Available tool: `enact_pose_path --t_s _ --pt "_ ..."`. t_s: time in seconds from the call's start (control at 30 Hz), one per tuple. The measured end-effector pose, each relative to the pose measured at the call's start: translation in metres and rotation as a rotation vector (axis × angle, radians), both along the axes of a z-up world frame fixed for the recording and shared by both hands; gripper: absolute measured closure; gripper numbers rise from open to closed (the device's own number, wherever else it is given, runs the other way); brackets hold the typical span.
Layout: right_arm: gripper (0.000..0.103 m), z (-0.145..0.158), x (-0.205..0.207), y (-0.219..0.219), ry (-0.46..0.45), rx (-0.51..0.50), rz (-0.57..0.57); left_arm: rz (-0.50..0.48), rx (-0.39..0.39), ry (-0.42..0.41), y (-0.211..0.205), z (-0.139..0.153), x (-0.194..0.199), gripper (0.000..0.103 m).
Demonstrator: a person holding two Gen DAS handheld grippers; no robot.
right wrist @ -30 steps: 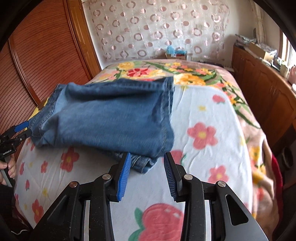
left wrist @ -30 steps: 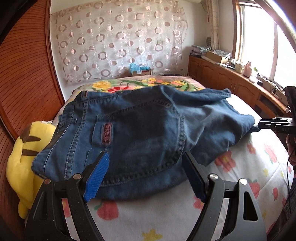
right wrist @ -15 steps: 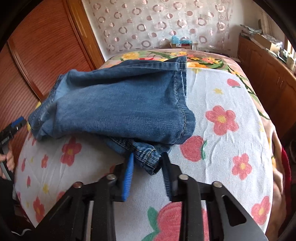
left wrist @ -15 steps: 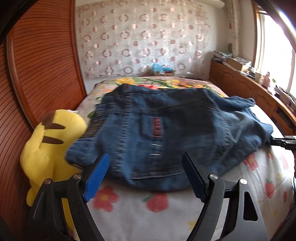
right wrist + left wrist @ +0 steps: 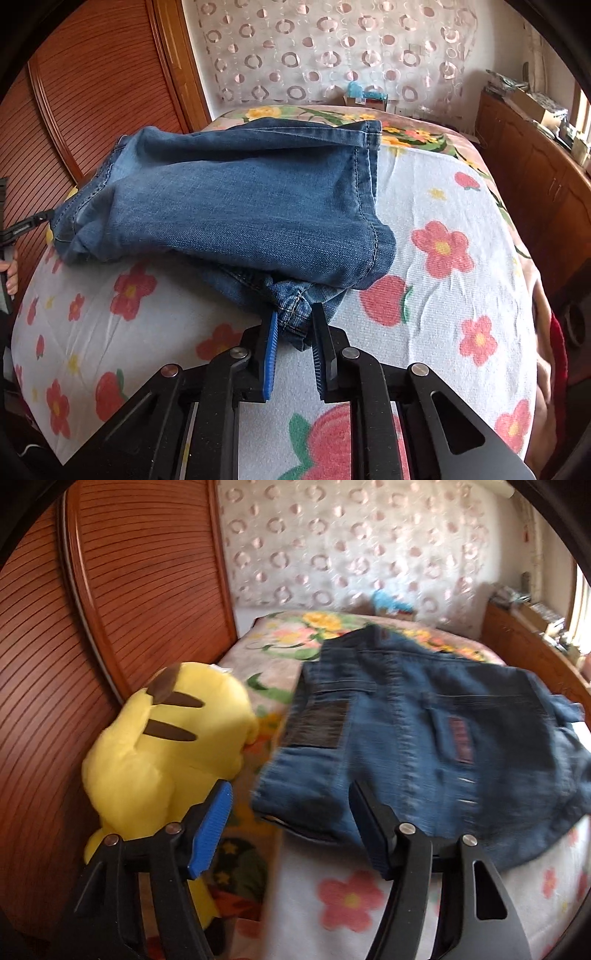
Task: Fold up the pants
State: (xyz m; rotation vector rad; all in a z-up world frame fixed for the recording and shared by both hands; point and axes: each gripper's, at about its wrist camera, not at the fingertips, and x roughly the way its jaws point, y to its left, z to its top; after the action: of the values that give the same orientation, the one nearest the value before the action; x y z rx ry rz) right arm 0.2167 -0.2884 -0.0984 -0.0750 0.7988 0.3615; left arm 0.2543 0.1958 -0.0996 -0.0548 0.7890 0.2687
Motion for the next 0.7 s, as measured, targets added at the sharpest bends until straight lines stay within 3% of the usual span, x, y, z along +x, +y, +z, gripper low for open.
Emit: enact_pose_path --t_s 0.23,0.37,0.47,0.57,0.7 --pt "0.086 0.001 0.000 -0.003 0.002 0.009 0.009 -0.022 -0.018 0.066 0.006 -0.015 0.018 0.037" --pt "0.086 0.002 0.001 -0.003 -0.007 -0.003 0.015 -0.044 -0.030 0.074 0.003 -0.017 0.018 0.057" --pt "0.087 0.007 -0.001 -0.004 -0.036 -0.008 0.011 -0.072 -0.043 0.054 -0.004 -0.013 0.016 0.092" --pt "0.088 0.016 -0.002 -0.006 -0.074 -0.016 0.007 -0.068 0.024 0.025 -0.016 0.001 0.011 0.096" --pt "0.089 0.028 0.001 -0.011 -0.123 -0.039 -0.012 -0.045 0.029 -0.073 -0.013 0.035 0.000 0.097"
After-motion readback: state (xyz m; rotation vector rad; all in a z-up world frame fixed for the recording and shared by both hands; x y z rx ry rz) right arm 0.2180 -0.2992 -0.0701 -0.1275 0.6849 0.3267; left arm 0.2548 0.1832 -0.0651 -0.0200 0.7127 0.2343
